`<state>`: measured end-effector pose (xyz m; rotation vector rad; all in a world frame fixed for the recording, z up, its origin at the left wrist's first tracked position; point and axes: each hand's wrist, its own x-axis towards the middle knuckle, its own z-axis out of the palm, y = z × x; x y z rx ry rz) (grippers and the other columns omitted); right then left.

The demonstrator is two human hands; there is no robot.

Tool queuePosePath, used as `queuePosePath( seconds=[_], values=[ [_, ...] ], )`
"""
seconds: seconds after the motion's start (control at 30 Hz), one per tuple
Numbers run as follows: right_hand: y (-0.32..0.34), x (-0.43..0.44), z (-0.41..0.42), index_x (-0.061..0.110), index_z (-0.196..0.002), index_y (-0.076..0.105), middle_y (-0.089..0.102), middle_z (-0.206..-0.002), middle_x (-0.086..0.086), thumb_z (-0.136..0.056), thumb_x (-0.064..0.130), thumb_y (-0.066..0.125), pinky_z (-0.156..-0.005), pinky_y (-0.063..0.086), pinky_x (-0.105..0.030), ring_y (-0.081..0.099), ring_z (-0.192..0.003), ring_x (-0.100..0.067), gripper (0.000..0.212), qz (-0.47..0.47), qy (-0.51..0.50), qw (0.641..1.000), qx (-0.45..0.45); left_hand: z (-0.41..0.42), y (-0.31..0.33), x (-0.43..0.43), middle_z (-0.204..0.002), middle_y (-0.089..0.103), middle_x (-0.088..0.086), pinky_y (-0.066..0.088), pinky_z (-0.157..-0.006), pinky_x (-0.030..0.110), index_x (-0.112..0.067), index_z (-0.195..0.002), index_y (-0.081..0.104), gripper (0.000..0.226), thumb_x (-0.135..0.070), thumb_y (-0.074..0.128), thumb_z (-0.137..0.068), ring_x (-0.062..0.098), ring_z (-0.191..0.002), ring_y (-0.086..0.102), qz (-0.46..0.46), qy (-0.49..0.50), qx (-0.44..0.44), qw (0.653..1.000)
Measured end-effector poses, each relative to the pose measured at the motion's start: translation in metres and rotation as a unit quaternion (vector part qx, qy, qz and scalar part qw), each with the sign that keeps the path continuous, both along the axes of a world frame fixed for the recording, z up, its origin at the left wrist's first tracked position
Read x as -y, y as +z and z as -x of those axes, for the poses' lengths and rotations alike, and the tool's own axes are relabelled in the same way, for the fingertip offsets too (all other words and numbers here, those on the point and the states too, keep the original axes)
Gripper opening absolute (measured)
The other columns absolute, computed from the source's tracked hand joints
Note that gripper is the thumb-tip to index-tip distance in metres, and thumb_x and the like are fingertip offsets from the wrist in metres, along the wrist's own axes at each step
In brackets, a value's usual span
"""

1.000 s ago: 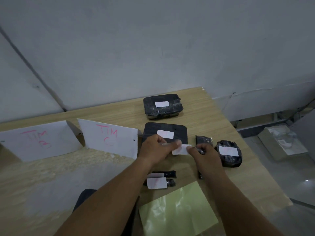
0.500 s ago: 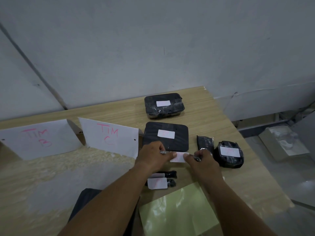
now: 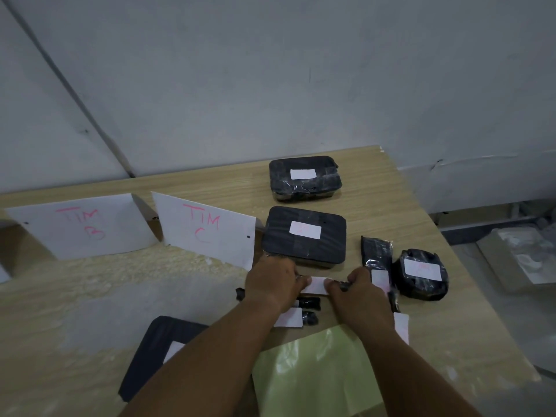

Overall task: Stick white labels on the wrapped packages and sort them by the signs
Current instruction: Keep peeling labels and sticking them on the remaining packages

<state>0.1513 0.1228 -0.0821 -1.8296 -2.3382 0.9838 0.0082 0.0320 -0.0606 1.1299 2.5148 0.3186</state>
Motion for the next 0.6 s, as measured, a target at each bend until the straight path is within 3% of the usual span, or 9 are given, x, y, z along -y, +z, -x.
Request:
queuePosePath(
  seconds=[0.17,0.5,0.6],
  values=[
    [0.003,0.006,0.003,0.021,-0.109,0.042,0.065,-0.098,-0.006,-0.087,0.061,0.049,-0.064,0.039,-0.032,0.061,-0.088,-0.025,0.046,-0.088,0.042,0.993,0.071,-0.005,-0.005,0.000,-0.109,0.062,0.002,0.043,-0.077,0.029,-0.021,-0.106,0.069,0.038,-0.053,0.057,-0.092,0.019,-0.099,0.057,0.024,-0.016,-0.075,0.997],
    [0.005,0.014,0.000,0.025,-0.124,0.036,0.054,-0.116,-0.015,-0.085,0.068,0.046,-0.068,0.035,-0.036,0.059,-0.100,-0.034,0.059,-0.123,0.015,0.985,0.118,0.000,0.005,0.018,-0.103,0.062,0.002,0.052,-0.080,0.034,-0.019,-0.100,0.067,0.029,-0.042,0.052,-0.096,0.020,-0.091,0.060,-0.032,-0.011,-0.053,0.998],
    [0.014,0.025,0.002,0.022,-0.116,0.042,0.056,-0.109,-0.011,-0.088,0.063,0.046,-0.065,0.039,-0.033,0.061,-0.092,-0.030,0.049,-0.162,0.037,0.981,0.100,0.015,0.011,0.034,-0.101,0.062,0.002,0.050,-0.076,0.033,-0.020,-0.099,0.066,0.028,-0.042,0.049,-0.097,0.021,-0.089,0.060,-0.051,-0.012,-0.070,0.996]
  ],
)
